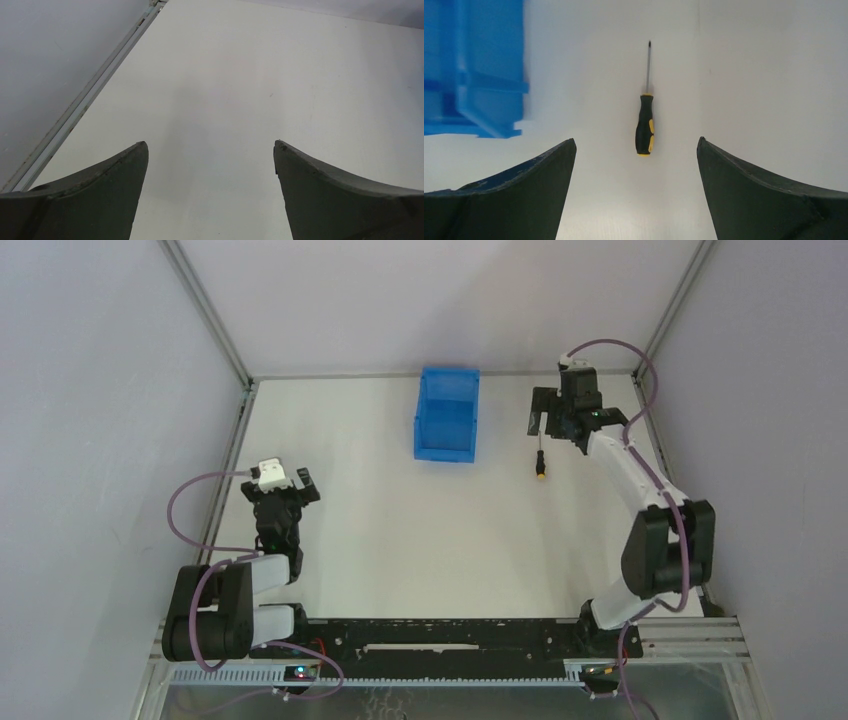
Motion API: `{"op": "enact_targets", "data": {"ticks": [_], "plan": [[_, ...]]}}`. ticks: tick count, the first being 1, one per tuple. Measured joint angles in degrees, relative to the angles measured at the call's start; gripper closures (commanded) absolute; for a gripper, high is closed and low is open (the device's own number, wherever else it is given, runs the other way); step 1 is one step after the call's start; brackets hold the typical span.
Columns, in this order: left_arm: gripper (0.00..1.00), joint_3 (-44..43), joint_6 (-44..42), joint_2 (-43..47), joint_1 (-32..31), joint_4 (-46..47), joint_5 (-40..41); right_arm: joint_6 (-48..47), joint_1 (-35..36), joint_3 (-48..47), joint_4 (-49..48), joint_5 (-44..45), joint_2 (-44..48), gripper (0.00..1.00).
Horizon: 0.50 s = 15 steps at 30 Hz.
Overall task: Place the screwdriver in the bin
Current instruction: Pick up the screwdriver from the center of the board.
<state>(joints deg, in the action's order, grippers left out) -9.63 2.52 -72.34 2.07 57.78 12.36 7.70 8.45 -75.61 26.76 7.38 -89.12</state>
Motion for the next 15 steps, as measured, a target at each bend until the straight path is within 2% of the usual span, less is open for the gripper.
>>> {"op": "enact_targets", "data": {"ticks": [8,15], "plan": [[0.00,0.0,0.0,0.0,0.0,0.0,0.0,0.6,-0.7,0.0,-0.5,0.0,-12.2,0.03],[0.00,0.0,0.0,0.0,0.0,0.0,0.0,1.1,-0.9,0.0,-0.4,-0.5,-18.7,0.08]]}}
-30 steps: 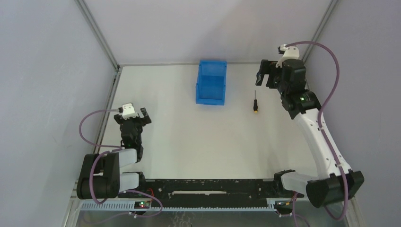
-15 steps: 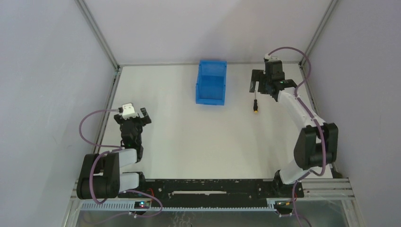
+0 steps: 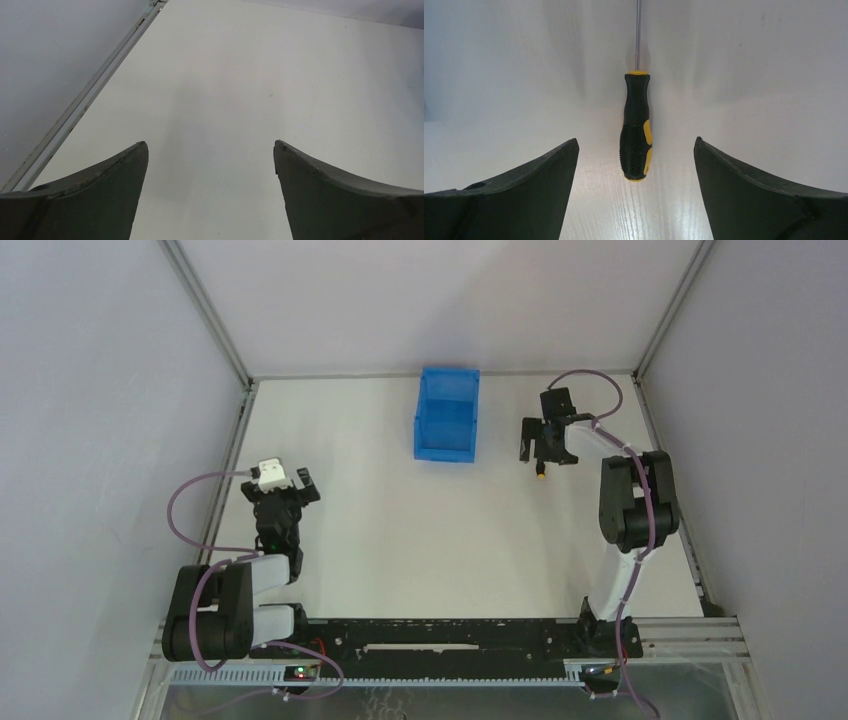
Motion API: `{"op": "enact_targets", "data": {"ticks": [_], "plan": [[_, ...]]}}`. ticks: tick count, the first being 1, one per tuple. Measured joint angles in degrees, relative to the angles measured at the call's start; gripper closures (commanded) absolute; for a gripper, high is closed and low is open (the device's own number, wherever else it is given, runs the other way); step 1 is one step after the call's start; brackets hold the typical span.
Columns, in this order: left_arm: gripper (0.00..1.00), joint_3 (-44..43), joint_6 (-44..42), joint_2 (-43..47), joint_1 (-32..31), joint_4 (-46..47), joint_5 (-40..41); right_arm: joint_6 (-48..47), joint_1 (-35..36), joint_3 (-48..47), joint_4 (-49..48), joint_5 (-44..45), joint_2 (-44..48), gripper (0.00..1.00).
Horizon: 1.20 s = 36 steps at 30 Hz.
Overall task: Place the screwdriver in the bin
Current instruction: Pick up the screwdriver from the center of the board.
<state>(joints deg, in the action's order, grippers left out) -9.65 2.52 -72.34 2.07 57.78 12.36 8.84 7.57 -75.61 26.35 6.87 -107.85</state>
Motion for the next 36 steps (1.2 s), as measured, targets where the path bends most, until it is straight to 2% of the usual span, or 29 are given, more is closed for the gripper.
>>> {"op": "enact_targets", "data": {"ticks": [12,19,20,22,24,30,36], "plan": [[0.00,0.0,0.0,0.0,0.0,0.0,0.0,0.9,-1.6,-3.7,1.6,-2.8,-6.5,0.31],[0.00,0.0,0.0,0.0,0.0,0.0,0.0,1.2,-2.0,-4.3,2.8,-4.0,-7.0,0.67],[0.00,0.0,0.0,0.0,0.0,0.0,0.0,1.4,-2.0,-4.3,2.9,-4.2,-7.0,0.71],[0.00,0.0,0.0,0.0,0.0,0.0,0.0,1.6,-2.0,-4.4,3.0,-4.3,-7.0,0.73],[0.00,0.0,0.0,0.0,0.0,0.0,0.0,1.8,-2.1,-4.4,3.1,-4.4,-7.0,0.82],[0.00,0.0,0.0,0.0,0.0,0.0,0.0,1.8,-2.2,-4.4,3.9,-4.3,-6.1,0.83],[0.00,0.0,0.0,0.0,0.0,0.0,0.0,1.8,-2.2,-4.4,5.5,-3.9,1.1,0.85]]}}
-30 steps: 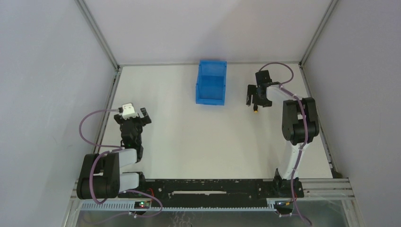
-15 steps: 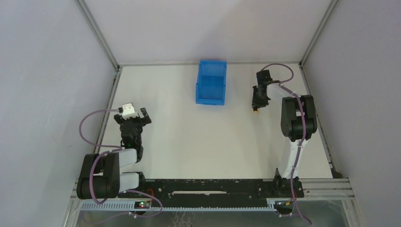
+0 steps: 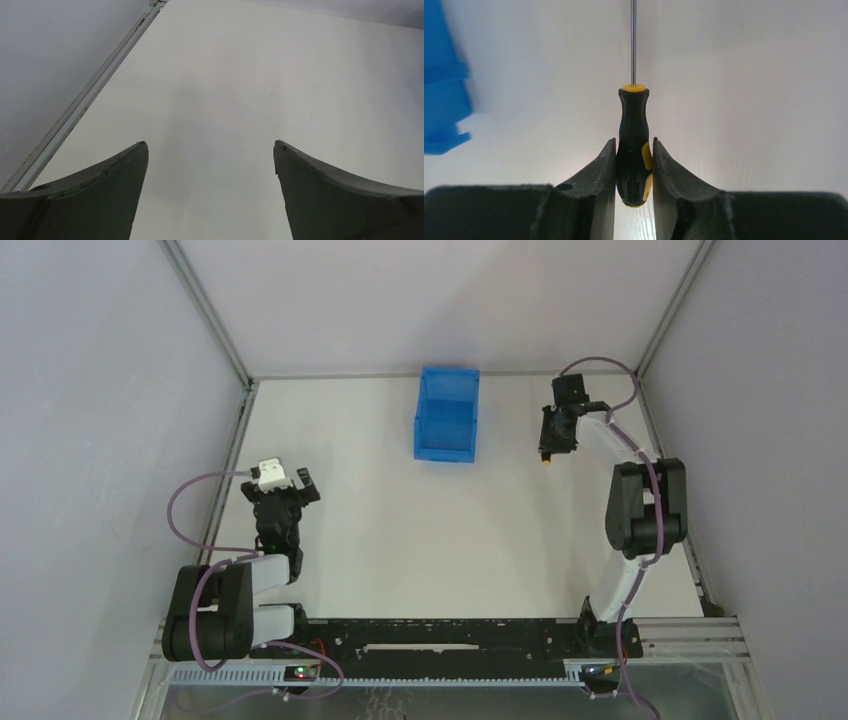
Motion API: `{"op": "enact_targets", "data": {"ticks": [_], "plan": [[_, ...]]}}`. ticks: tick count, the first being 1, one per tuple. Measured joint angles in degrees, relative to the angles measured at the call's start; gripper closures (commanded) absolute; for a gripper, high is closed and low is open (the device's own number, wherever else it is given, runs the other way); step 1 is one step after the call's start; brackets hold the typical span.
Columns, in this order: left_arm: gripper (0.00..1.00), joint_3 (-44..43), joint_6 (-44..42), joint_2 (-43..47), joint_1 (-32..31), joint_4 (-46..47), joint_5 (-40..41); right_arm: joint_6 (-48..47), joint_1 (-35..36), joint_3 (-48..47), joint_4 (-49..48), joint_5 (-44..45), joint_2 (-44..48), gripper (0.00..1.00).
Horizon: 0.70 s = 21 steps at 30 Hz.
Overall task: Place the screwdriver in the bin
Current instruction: Pick up the screwdriver from the center of the board, then place the screwdriver in the bin.
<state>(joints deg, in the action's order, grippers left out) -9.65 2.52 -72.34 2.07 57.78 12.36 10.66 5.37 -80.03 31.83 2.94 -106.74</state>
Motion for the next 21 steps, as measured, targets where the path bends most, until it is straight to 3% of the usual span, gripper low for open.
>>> {"op": "enact_targets", "data": {"ticks": [21], "plan": [[0.00,0.0,0.0,0.0,0.0,0.0,0.0,-0.2,0.1,-18.1,15.0,1.2,14.0,0.85]]}}
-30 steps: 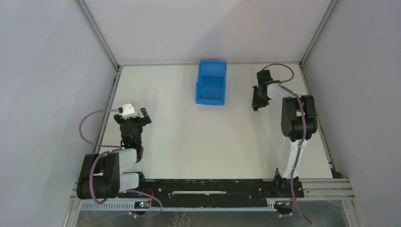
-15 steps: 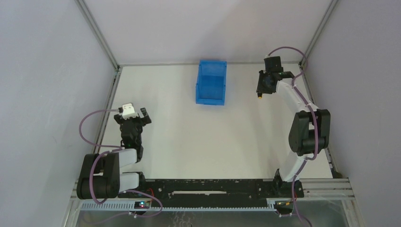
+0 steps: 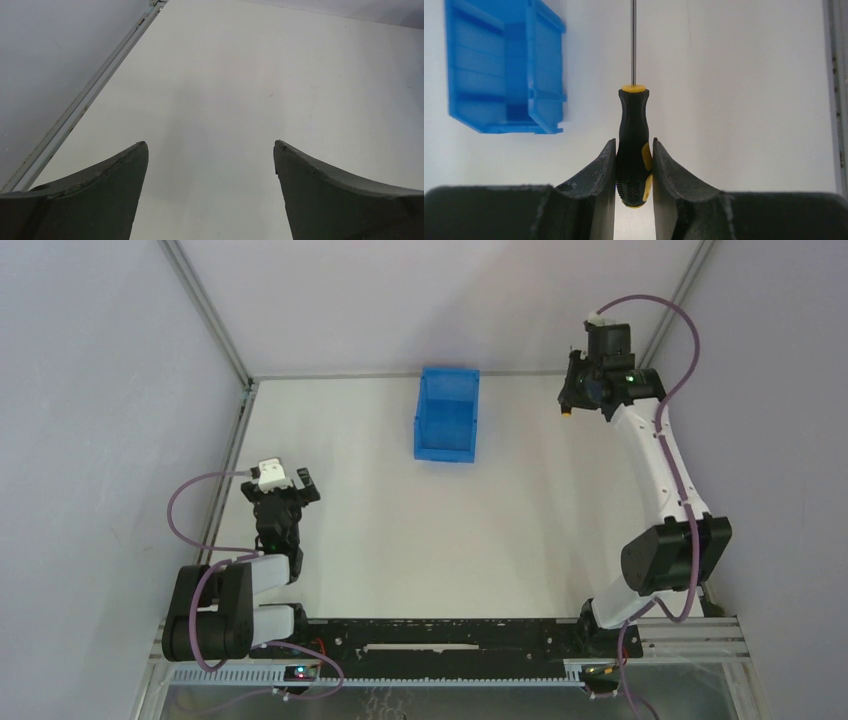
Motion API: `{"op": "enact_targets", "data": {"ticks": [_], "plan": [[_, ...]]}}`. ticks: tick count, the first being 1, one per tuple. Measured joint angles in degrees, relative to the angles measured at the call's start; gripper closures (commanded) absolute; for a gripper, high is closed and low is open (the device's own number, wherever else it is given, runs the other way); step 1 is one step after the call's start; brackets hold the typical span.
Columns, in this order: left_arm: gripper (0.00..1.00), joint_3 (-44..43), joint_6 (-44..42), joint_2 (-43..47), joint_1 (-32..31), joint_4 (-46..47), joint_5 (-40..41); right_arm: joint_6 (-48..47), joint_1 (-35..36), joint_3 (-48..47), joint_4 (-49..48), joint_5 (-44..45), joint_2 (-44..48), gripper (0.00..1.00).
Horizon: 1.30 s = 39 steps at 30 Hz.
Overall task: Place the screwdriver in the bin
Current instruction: Place the screwdriver in the bin.
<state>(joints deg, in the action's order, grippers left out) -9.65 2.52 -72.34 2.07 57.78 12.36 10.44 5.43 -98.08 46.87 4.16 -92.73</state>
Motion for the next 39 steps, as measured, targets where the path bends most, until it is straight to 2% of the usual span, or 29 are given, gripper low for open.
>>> {"op": "enact_targets", "data": {"ticks": [11,19,30,39], "plan": [[0.00,0.0,0.0,0.0,0.0,0.0,0.0,0.8,1.6,-6.0,4.7,1.0,3.4,0.85],[0.00,0.0,0.0,0.0,0.0,0.0,0.0,4.0,7.9,-6.3,5.6,3.4,2.3,0.87],[0.00,0.0,0.0,0.0,0.0,0.0,0.0,8.9,19.7,-12.6,4.7,6.1,-7.2,0.87],[0.00,0.0,0.0,0.0,0.0,0.0,0.0,11.1,25.2,-21.7,4.5,7.4,-15.9,0.88]]}}
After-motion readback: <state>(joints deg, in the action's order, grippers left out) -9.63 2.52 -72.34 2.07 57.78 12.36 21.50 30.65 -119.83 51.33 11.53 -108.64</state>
